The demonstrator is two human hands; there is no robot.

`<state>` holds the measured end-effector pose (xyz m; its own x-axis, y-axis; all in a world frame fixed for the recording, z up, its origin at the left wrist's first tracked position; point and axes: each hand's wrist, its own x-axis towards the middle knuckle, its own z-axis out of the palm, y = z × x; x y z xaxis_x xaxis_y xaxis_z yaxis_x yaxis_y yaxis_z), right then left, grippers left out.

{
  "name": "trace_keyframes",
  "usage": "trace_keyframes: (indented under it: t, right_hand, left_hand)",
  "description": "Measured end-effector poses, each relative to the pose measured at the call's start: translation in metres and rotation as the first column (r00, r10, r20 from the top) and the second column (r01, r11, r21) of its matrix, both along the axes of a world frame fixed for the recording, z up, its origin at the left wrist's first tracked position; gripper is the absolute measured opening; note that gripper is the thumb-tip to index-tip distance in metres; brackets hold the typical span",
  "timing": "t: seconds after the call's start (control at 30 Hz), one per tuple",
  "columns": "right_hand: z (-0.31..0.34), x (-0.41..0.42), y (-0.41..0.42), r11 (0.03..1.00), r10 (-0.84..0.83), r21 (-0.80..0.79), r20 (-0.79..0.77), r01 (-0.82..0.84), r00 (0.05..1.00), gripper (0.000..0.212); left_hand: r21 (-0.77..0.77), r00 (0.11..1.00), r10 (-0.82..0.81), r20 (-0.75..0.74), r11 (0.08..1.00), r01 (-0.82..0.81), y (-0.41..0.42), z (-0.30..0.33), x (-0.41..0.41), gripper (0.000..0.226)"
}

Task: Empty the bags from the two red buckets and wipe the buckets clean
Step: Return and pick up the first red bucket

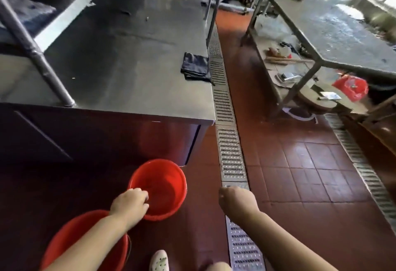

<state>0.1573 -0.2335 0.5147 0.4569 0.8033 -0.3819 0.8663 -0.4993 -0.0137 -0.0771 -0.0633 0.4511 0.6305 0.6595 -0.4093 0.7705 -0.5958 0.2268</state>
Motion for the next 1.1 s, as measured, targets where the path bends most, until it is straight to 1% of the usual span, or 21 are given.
trace_keyframes:
  t: [0.1, 0.2, 0.3, 0.37, 0.5, 0.6, 0.67, 0.7, 0.77, 0.83, 0.9, 1.0, 1.03, 1.1]
  right_hand:
    - [-0.011, 0.027, 0.04, 0.993, 0.12, -0.024, -0.011, -0.12, 0.993, 0.026]
    - [-0.031, 0.054, 0.082, 0.965, 0.25, -0.073, -0.045, -0.253, 0.967, 0.025]
    - [-0.054, 0.078, 0.115, 0.92, 0.373, -0.09, -0.091, -0.381, 0.923, 0.024]
    - [-0.072, 0.099, 0.139, 0.88, 0.447, -0.11, -0.144, -0.463, 0.883, 0.025]
    - [-0.119, 0.131, 0.18, 0.786, 0.566, -0.151, -0.215, -0.599, 0.796, 0.029]
    - [-0.166, 0.143, 0.197, 0.725, 0.602, -0.232, -0.245, -0.649, 0.76, 0.03]
    - [-0.201, 0.145, 0.208, 0.673, 0.637, -0.277, -0.253, -0.686, 0.728, 0.028]
    - [-0.219, 0.144, 0.212, 0.647, 0.653, -0.297, -0.26, -0.703, 0.711, 0.027]
    - [-0.254, 0.139, 0.221, 0.616, 0.669, -0.328, -0.263, -0.716, 0.696, 0.025]
    - [-0.289, 0.133, 0.232, 0.62, 0.668, -0.327, -0.256, -0.713, 0.699, 0.022]
    - [-0.323, 0.123, 0.241, 0.657, 0.637, -0.315, -0.255, -0.685, 0.728, 0.019]
    - [-0.379, 0.11, 0.25, 0.715, 0.583, -0.302, -0.242, -0.631, 0.776, 0.011]
    - [-0.399, 0.107, 0.252, 0.753, 0.536, -0.298, -0.241, -0.587, 0.809, 0.014]
    - [-0.442, 0.106, 0.256, 0.846, 0.371, -0.29, -0.283, -0.448, 0.884, 0.037]
  left_hand:
    - [-0.017, 0.993, 0.116, -0.014, 0.993, -0.116, 0.012, -0.007, 0.006, 0.026]
    - [-0.036, 0.971, 0.236, -0.048, 0.971, -0.237, 0.016, -0.022, 0.012, 0.025]
    - [-0.057, 0.927, 0.358, -0.11, 0.929, -0.365, 0.013, -0.034, 0.019, 0.026]
    - [-0.079, 0.88, 0.455, -0.138, 0.88, -0.468, 0.006, -0.051, 0.031, 0.025]
    - [-0.136, 0.752, 0.642, -0.152, 0.74, -0.659, -0.005, -0.09, 0.062, 0.019]
    - [-0.184, 0.677, 0.715, -0.177, 0.651, -0.736, -0.015, -0.125, 0.083, 0.017]
    - [-0.209, 0.608, 0.775, -0.174, 0.574, -0.792, -0.022, -0.152, 0.093, 0.015]
    - [-0.237, 0.556, 0.816, -0.156, 0.516, -0.823, -0.025, -0.168, 0.097, 0.014]
    - [-0.327, 0.415, 0.901, -0.128, 0.356, -0.875, -0.028, -0.2, 0.106, 0.016]
    - [-0.347, 0.292, 0.951, -0.097, 0.243, -0.906, -0.027, -0.236, 0.111, 0.017]
    - [-0.371, 0.183, 0.979, -0.086, 0.139, -0.918, -0.025, -0.274, 0.111, 0.019]
    - [-0.395, 0.071, 0.994, -0.089, 0.03, -0.918, -0.028, -0.336, 0.108, 0.026]
    - [-0.379, 0.043, 0.993, -0.108, -0.001, -0.925, -0.029, -0.354, 0.107, 0.029]
    - [-0.351, 0.026, 0.99, -0.14, -0.025, -0.936, -0.031, -0.392, 0.105, 0.039]
